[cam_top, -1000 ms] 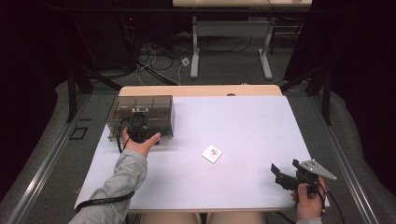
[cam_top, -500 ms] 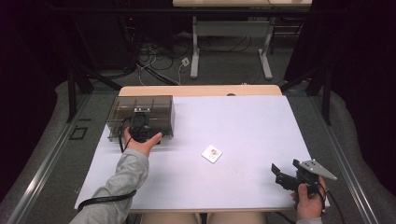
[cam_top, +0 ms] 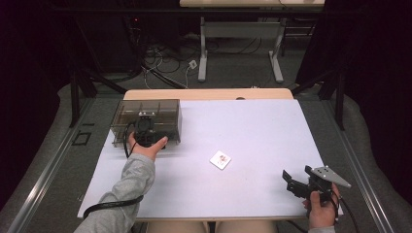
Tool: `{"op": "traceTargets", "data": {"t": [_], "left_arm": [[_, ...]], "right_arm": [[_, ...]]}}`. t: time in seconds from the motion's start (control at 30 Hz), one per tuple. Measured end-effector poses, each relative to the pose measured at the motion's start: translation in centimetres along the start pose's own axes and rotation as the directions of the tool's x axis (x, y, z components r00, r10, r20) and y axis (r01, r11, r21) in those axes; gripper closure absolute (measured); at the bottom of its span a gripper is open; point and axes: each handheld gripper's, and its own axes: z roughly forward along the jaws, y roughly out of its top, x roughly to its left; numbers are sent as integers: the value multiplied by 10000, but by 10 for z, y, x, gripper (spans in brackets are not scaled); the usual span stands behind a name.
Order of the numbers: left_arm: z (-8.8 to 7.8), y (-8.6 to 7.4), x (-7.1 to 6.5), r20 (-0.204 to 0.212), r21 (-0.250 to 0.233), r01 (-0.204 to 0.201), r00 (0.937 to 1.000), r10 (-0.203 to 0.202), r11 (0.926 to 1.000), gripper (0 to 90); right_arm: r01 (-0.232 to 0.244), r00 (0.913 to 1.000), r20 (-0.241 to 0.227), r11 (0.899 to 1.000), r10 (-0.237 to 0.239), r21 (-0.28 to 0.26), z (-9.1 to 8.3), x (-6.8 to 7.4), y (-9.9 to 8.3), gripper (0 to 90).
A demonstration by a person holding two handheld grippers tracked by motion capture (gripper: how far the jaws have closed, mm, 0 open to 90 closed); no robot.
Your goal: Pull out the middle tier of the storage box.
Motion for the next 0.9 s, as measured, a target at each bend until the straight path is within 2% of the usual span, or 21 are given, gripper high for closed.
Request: {"op": "traceTargets", "data": {"t": [0.07, 0.13, 0.33, 0.43, 0.57, 0.63, 0.8, 0.87, 0.9], "left_arm": [[2, -1, 0, 17, 11, -22, 10000, 21, 10000, 150], [2, -1, 1, 37, 217, -110, 9999, 109, 9997, 155], [7, -3, -2, 67, 239, -64, 10000, 62, 9997, 176], [6, -2, -4, 237, 322, -85, 9997, 78, 9994, 202], [8, -3, -10, 409, 468, -156, 9991, 137, 9988, 260], [9, -3, -13, 374, 549, -371, 9987, 350, 9978, 310], [12, -3, -18, 239, 654, -580, 9981, 565, 9962, 375], [14, -2, -19, 329, 676, -605, 9977, 584, 9959, 398], [15, -2, -19, 380, 660, -555, 9979, 530, 9963, 440]], "right_arm": [[-11, 10000, -2, 10000, 11, -56, 0, 0, 0, 109], [-14, 10000, -17, 10000, 14, -8, 0, 0, 0, 109], [8, 10000, -13, 10000, -8, -11, 0, 0, 0, 109], [31, 10000, 11, 10000, -31, -5, 0, 0, 0, 109], [5, 10000, 0, 10000, -5, -92, 1, 0, 0, 109], [60, 10000, -11, 9999, -60, -105, 0, 0, 0, 109], [26, 10000, 6, 10000, -26, 11, 0, 0, 0, 109], [30, 10000, 59, 10000, -31, 61, -1, 0, 1, 109], [0, 10000, 16, 9999, 0, -157, 1, 0, 0, 109]]}}
